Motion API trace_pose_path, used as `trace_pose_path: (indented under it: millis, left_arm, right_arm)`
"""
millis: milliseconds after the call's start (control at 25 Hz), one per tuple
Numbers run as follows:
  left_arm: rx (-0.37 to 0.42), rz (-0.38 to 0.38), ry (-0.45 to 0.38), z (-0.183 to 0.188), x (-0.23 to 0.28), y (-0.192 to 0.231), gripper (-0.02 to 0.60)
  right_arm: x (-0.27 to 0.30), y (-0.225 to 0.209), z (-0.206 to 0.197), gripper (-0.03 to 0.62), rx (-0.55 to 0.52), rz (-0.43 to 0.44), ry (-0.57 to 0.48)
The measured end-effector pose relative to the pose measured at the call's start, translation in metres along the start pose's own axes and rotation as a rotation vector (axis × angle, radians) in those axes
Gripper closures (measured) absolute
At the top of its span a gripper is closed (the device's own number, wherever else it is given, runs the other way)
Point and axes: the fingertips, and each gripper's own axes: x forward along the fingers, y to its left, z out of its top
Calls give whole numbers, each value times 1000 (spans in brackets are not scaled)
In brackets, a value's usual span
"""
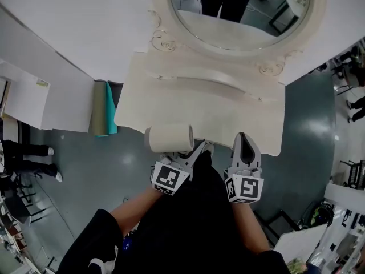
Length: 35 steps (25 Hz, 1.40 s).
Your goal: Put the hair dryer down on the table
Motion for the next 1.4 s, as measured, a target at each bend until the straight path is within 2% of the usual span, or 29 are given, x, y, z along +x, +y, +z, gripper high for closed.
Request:
trace_pose_path:
  millis: [360,560,960,1160,1320,1400]
  left_arm:
    - [-46,11,116,-35,48,9,330]
    - [-124,39,174,-56,73,17,330]
    - [-114,25,313,-108,119,15,330]
    - [-157,23,381,-135,141,15,330]
    - [-162,23,419,-150,162,13,330]
    - [-196,27,443,-160,172,14,330]
  right_arm:
    - [35,-21,-22,577,19,55,38]
    - [56,-30,-32,577,33,88,49]
    - [92,-52,-60,577,38,129,99]
    - [104,-60,-69,577,47,151,106]
    - [112,-65,-87,577,79,189,142]
    - [116,-69,-95,577,85,202,161]
